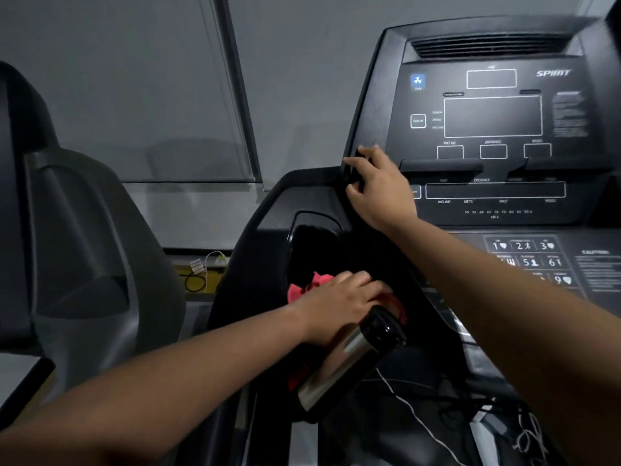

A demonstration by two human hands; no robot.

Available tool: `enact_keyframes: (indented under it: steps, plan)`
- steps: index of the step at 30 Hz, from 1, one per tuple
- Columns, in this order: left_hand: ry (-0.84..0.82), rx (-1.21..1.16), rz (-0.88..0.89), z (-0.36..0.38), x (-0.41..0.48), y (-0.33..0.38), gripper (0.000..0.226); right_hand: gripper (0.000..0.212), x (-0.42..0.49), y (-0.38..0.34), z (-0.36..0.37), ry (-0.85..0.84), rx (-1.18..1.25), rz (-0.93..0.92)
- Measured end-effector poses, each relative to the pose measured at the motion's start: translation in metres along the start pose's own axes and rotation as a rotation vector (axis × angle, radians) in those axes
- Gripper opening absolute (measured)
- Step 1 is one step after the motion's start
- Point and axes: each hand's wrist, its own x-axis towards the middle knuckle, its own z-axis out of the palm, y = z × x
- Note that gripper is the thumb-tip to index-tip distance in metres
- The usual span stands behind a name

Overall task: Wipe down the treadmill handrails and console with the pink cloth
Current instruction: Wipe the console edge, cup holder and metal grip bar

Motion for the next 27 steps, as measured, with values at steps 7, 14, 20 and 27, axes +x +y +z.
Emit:
enact_keyframes:
  steps: [7,14,20,27]
  plan:
    - [0.084,-0.134,-0.143,0.0,-0.039,0.012,0.029,0.044,0.0,0.007,0.002,-0.002,0.027,0.0]
    - [-0.078,-0.122,-0.202,-0.023,-0.117,-0.007,0.035,0.045,0.0,0.007,0.003,-0.008,0.013,0.005]
    - [-0.103,-0.187,-0.177,-0.025,-0.096,-0.003,0.039,0.044,-0.001,0.004,0.002,-0.016,0.007,0.02]
    - [-0.07,-0.286,-0.264,-0.018,-0.031,0.021,0.037,0.044,0.0,0.005,0.002,-0.002,0.006,0.021]
